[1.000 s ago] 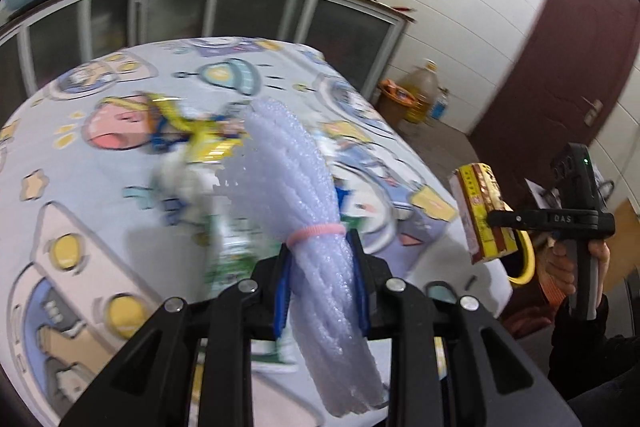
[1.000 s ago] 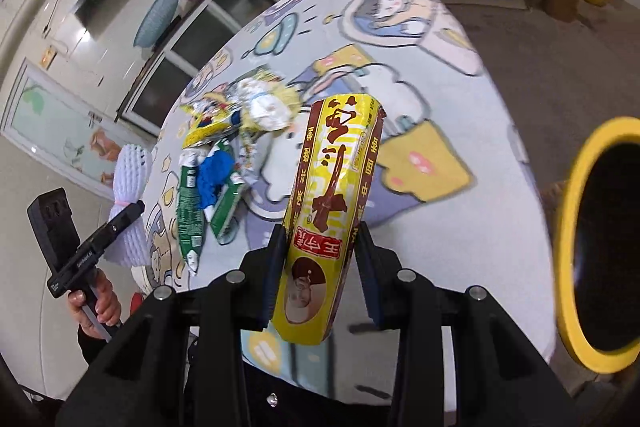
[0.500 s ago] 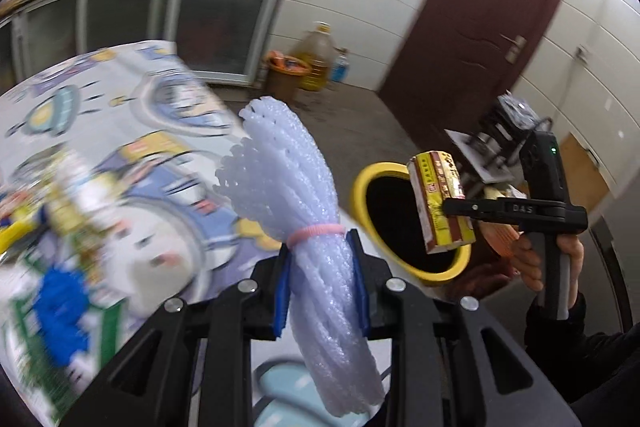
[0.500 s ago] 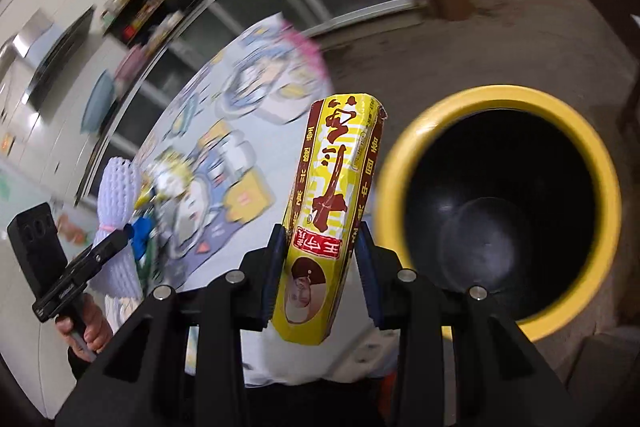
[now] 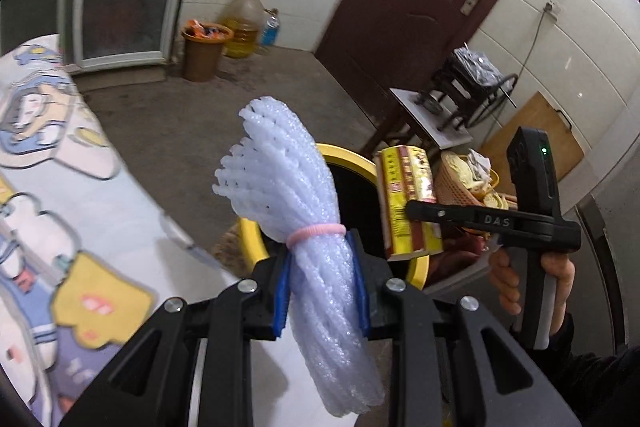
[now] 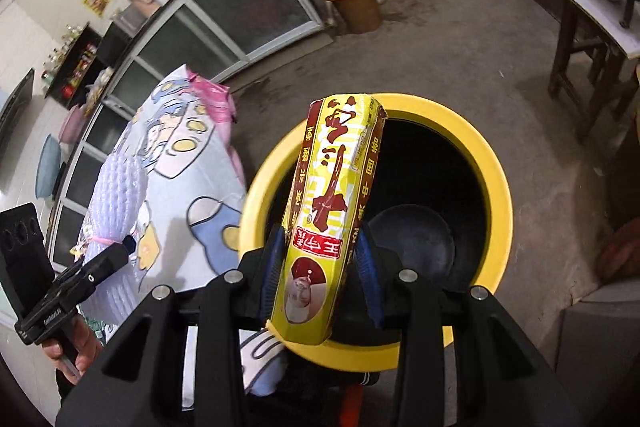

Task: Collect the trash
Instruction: 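Carry the mesh sleeve and yellow box with both tools over the yellow-rimmed bin, then open both tools to drop the mesh sleeve and yellow box into the bin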

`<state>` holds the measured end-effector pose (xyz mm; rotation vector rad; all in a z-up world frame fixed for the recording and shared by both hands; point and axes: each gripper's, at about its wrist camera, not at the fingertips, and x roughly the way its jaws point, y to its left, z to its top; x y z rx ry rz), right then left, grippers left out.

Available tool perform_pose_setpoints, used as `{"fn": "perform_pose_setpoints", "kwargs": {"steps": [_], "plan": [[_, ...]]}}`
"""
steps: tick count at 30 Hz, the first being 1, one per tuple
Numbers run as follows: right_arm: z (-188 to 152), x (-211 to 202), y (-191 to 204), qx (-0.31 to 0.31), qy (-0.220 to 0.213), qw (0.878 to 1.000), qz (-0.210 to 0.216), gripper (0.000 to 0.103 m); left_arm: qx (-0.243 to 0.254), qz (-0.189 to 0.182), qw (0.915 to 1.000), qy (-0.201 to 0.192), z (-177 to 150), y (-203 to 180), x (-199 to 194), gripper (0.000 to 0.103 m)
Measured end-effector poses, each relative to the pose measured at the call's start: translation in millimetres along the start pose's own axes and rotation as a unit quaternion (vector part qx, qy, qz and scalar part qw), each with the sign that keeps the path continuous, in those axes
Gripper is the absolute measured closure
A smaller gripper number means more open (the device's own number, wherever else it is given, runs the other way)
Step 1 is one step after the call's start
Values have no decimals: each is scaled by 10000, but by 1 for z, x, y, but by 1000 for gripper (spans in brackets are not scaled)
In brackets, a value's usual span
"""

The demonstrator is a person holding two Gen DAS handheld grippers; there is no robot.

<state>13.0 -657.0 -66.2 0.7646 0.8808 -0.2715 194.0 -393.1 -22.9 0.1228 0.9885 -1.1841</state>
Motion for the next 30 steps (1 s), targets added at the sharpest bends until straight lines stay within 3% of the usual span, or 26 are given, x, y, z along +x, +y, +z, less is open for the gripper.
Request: {"fn": "perform_pose_setpoints", "kwargs": {"steps": [13,14,15,16,18,21,26,30], "plan": [[7,14,-26,222,61,9995,-234,63,99,-173,9990,405,22,-27,82,79],[8,14,-27,230,61,9994,-268,61,95,-156,9991,394,22,-27,83,77],[8,14,-29,241,38,9990,-366,58,77,-171,9992,345,23,-28,82,68],[9,14,-30,266,18,9987,-444,56,7,-213,9994,283,23,-27,80,52],[10,13,-35,343,1,9981,-519,51,-94,-196,9997,149,24,-25,75,35],[10,11,-44,478,-6,9976,-511,46,-9,-178,9998,120,23,-28,70,21],[7,-5,-46,517,-151,9975,-452,46,-76,-95,9999,24,19,-25,52,21],[4,-19,-36,413,-266,9981,-381,46,-76,143,9995,-268,8,-14,18,21]]}}
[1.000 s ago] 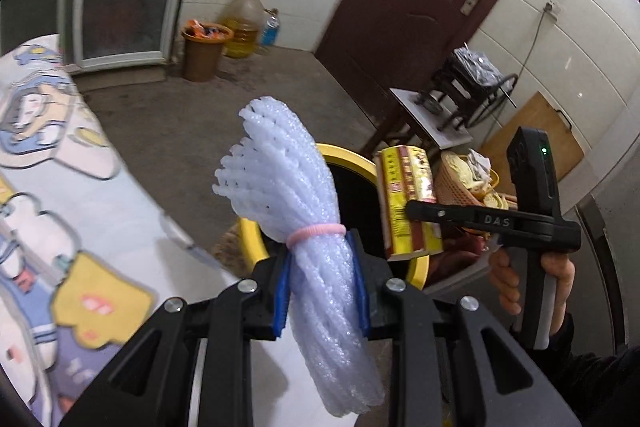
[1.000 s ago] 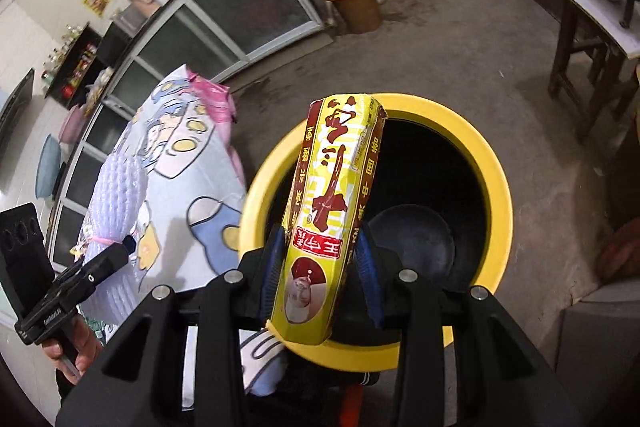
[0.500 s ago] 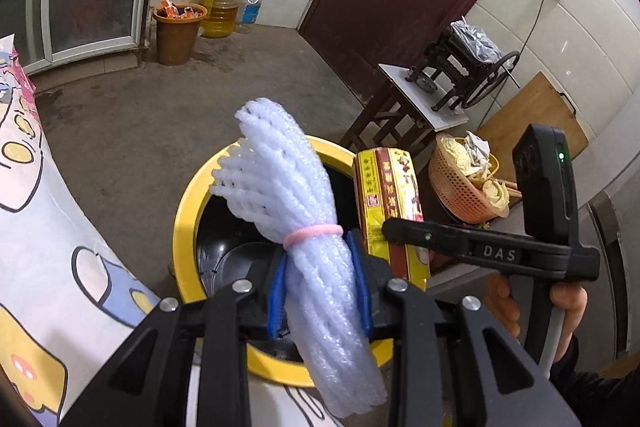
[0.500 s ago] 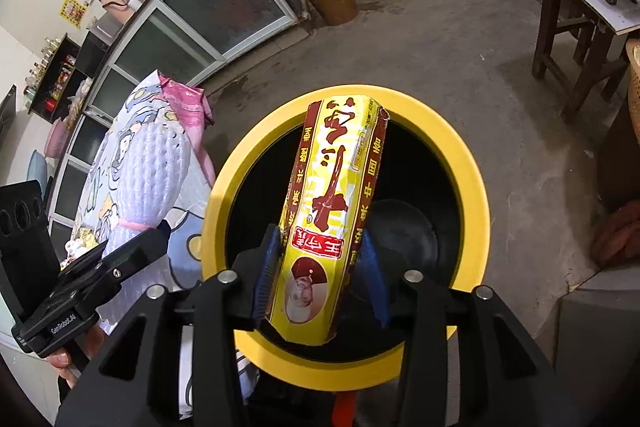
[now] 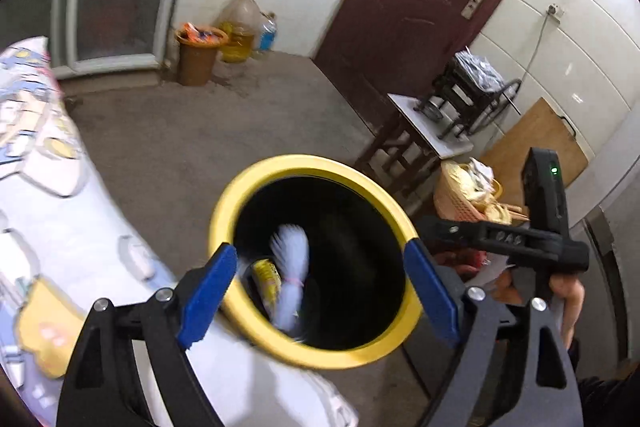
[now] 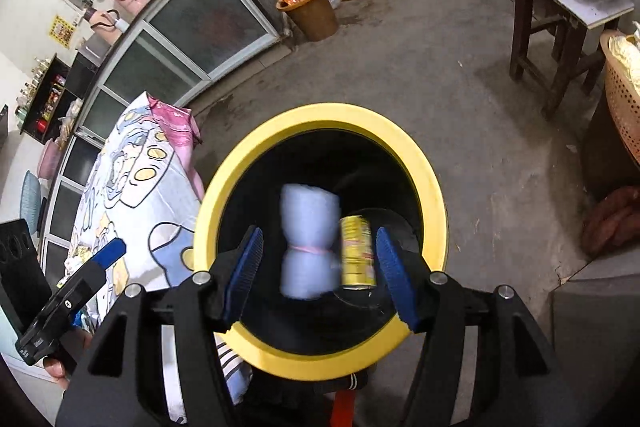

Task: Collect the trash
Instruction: 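Open both tools to drop the mesh sleeve and yellow box into the bin, then grasp the green-white milk carton with the left tool while the right tool grasps the white diaper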

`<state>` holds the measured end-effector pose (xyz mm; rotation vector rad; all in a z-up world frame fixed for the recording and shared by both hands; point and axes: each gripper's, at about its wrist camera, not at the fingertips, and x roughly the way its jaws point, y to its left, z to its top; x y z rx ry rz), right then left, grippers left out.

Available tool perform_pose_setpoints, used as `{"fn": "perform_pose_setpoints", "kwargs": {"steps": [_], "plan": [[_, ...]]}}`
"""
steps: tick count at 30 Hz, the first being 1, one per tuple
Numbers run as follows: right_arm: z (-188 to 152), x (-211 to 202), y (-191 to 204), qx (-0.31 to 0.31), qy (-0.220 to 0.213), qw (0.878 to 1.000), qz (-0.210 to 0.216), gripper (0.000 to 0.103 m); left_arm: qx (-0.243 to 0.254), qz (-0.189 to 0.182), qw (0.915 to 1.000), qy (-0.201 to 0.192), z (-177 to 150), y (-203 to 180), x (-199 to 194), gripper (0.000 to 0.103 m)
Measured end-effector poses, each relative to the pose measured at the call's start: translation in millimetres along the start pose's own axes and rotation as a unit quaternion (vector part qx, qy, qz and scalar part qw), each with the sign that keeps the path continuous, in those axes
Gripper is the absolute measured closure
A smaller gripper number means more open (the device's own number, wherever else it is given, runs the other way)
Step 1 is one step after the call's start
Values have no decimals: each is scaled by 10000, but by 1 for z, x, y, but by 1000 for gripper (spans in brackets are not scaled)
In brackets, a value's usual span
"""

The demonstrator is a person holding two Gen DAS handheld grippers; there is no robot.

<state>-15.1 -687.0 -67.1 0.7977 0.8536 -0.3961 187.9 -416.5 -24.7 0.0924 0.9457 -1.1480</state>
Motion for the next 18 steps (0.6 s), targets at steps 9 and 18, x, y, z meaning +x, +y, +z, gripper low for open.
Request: {"fn": "perform_pose_setpoints", "kwargs": {"steps": [9,18], "plan": [[-9,-6,67,-708,-62,9963,488,43,-196,608,9948,-799,-45,45,-123,18],[-52,23,197,-2224,402,9654,1303,39,-375,2046,9694,-1308,-129,86,-265,10]]}}
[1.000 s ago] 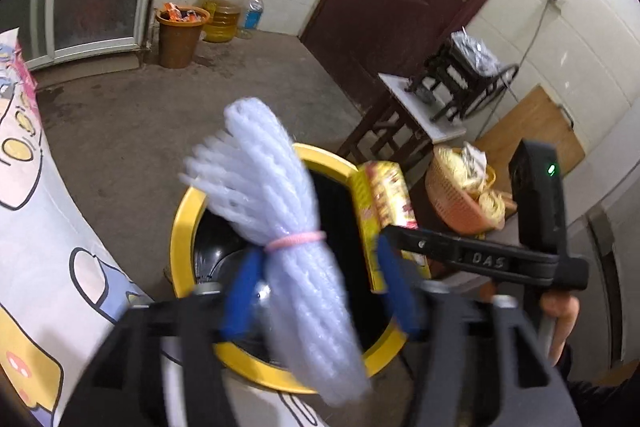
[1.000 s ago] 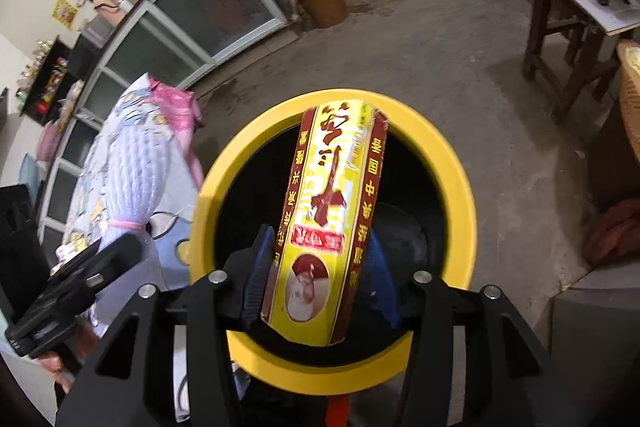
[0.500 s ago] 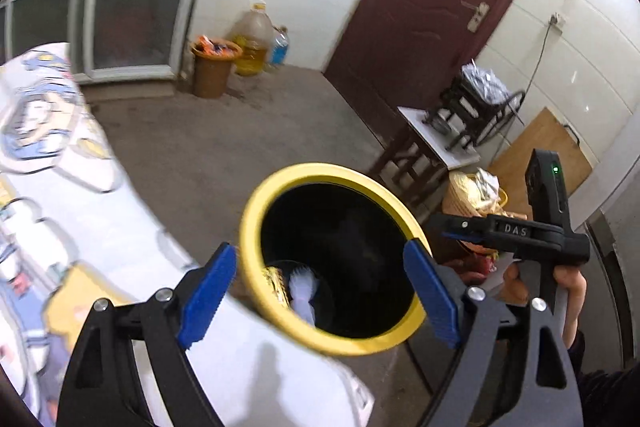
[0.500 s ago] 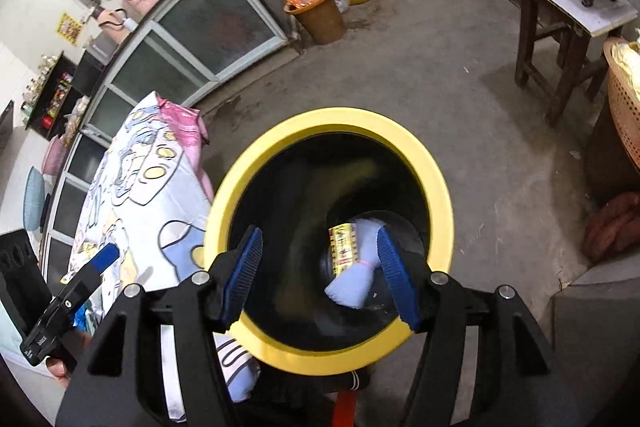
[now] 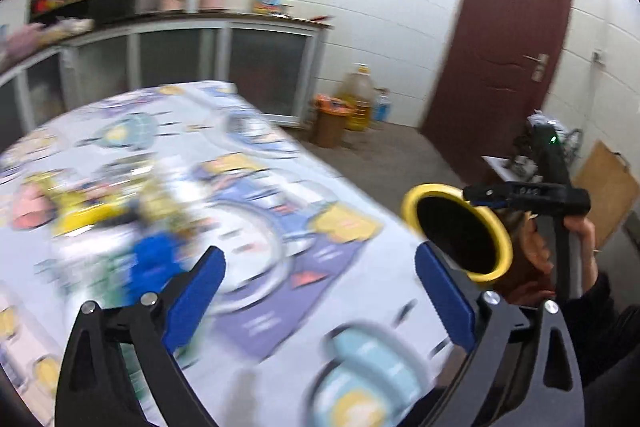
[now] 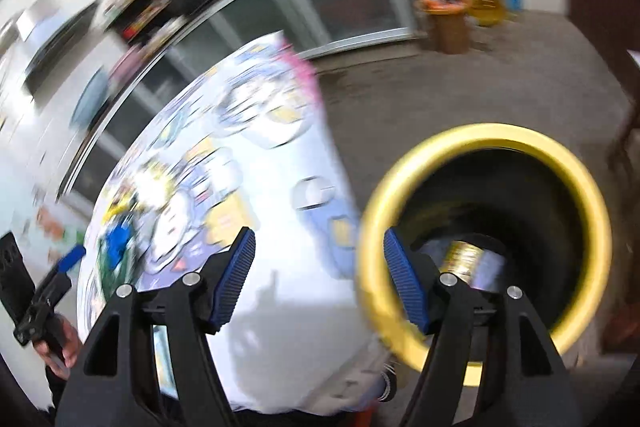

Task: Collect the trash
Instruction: 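Grasp the green-white milk carton with the left tool while the right tool grasps the white diaper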

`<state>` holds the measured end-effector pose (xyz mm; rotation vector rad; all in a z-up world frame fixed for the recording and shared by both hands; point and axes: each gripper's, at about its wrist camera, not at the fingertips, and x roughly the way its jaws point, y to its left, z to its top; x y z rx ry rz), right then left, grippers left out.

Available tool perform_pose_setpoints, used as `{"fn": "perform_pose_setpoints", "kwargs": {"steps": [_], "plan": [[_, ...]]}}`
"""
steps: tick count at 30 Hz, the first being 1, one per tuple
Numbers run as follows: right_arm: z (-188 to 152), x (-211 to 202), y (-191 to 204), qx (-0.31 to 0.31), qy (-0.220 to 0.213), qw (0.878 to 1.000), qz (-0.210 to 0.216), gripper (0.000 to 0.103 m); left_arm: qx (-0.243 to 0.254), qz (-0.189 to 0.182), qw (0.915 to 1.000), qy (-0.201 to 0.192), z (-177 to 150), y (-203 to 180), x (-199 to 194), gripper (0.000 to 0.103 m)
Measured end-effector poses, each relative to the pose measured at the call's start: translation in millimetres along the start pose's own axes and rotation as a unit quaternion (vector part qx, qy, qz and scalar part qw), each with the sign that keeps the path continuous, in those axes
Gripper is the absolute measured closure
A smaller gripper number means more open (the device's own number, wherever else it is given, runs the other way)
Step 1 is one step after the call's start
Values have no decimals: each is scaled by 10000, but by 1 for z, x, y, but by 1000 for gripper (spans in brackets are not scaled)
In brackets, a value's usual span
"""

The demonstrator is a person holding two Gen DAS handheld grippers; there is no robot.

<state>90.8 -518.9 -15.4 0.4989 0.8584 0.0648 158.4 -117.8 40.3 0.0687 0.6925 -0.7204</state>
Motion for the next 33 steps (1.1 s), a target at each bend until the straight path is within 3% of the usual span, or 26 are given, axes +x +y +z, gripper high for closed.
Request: {"fn": "perform_pose_setpoints", "kwargs": {"steps": [5,9,17,20,33], "plan": [[2,42,76,-1032,382,9934,315,39,-296,688,9972,39,-28,52,-43,9],[6,66,127,-1675,514,9839,349,39,-352,1064,9934,256,-46,76,-53,9],[32,126,211,-2456,661,9655,558,43,-667,1110,9899,580,-64,110,-33,9],[40,153,231,-2486,799,9633,616,46,-737,1164,9884,639,-65,117,-26,9],[56,217,256,-2394,1279,9603,640,45,-948,957,9862,965,-66,140,-3,9]]}}
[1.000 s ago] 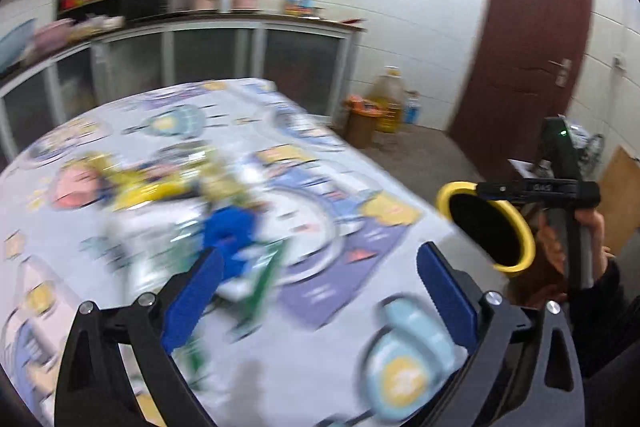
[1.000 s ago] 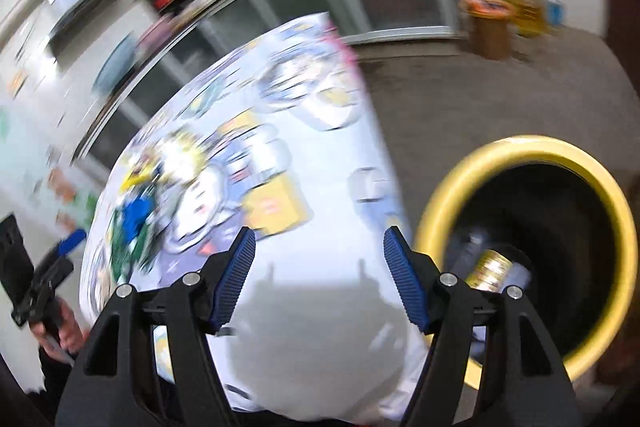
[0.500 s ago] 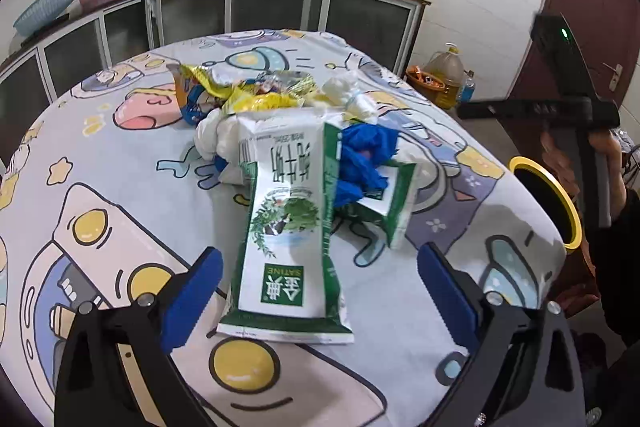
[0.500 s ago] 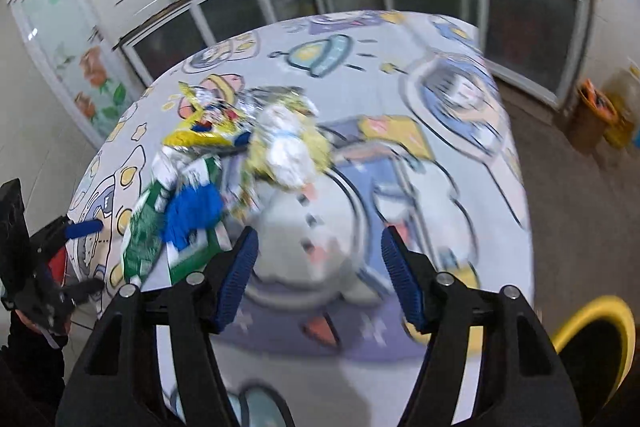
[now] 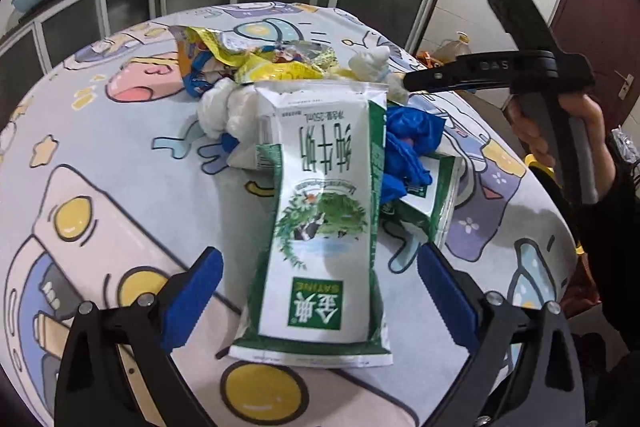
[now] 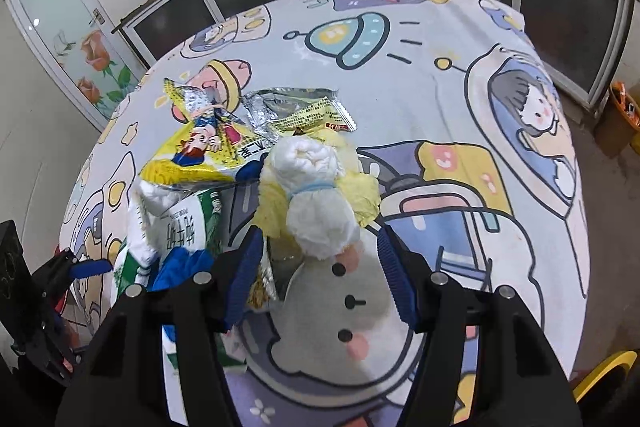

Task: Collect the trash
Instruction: 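Grasp the green-white milk carton with the left tool while the right tool grasps the white diaper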

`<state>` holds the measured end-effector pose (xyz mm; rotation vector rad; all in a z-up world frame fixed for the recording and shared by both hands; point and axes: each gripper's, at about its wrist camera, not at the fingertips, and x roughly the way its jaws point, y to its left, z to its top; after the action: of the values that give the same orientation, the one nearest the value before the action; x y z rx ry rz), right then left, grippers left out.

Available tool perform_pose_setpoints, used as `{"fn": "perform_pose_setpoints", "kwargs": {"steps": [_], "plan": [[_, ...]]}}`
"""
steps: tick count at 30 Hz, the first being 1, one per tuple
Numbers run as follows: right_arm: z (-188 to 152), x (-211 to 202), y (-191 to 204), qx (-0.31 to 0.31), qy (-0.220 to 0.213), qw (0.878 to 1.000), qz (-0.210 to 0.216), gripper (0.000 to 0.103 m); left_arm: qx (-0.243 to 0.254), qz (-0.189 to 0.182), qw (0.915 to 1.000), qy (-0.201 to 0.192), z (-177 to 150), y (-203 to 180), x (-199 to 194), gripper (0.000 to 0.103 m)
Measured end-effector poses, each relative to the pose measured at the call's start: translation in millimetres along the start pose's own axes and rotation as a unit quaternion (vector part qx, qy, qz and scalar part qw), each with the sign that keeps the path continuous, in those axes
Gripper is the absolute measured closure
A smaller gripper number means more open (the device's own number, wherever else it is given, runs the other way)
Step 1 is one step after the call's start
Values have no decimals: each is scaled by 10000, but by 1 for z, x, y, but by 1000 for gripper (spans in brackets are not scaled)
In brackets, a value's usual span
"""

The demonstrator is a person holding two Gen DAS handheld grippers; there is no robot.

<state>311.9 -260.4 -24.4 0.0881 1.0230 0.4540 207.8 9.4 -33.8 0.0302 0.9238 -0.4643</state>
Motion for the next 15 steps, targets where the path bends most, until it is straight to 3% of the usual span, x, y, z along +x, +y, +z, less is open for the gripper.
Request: {"fn": "perform_pose_setpoints", "kwargs": {"steps": [9,11,13,15], "plan": [[16,33,0,3,288,9996,-49,45,-4,-87,9993,372,9,-1,32,11],[16,38,1,-61,300,9994,-158,48,-14,-78,9990,445,9,-2,38,20],[16,40,-1,45,331,9994,-93,66,-38,4,9989,458,8,0,40,41],[15,38,-3,118,303,9995,-11,71,-122,21,9988,474,8,4,39,42]]}}
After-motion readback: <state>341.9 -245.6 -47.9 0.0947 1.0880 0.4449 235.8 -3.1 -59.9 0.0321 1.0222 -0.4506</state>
